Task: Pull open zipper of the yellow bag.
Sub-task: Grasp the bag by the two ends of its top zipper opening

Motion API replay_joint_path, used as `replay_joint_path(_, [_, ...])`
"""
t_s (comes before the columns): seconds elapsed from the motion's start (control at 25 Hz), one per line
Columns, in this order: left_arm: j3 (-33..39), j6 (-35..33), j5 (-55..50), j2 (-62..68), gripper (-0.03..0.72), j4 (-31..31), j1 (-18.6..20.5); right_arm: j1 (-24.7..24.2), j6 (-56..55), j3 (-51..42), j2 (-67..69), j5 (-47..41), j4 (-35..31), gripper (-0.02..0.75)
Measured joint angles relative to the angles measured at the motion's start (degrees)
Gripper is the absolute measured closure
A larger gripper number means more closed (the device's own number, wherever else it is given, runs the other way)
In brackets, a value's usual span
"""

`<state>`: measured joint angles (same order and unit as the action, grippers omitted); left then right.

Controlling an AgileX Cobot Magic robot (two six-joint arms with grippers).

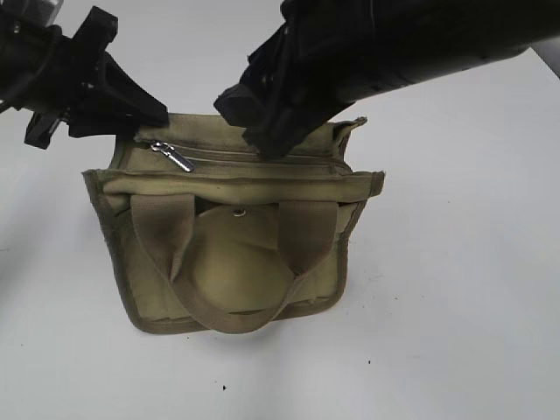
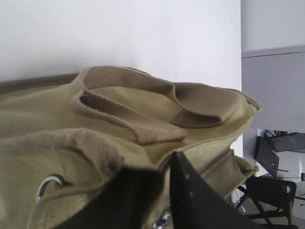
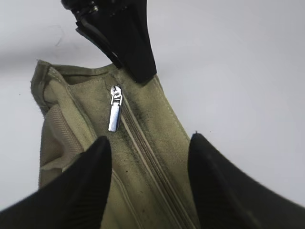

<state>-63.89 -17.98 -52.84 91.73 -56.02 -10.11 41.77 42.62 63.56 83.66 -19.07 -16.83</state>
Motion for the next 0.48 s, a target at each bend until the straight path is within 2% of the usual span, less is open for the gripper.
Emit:
replay_joint_path(0.2, [0.0,-1.6,-1.3,0.0,0.659,-0.1,0.0,0.0,0.5,1.1,3.8,0.8,0.0,0.37])
replay_joint_path(0.48, [0.0,-2.2,-3.1,0.0,0.659,-1.5,0.0,0.0,0.5,5.2,8.6,1.1,-2.1,0.377])
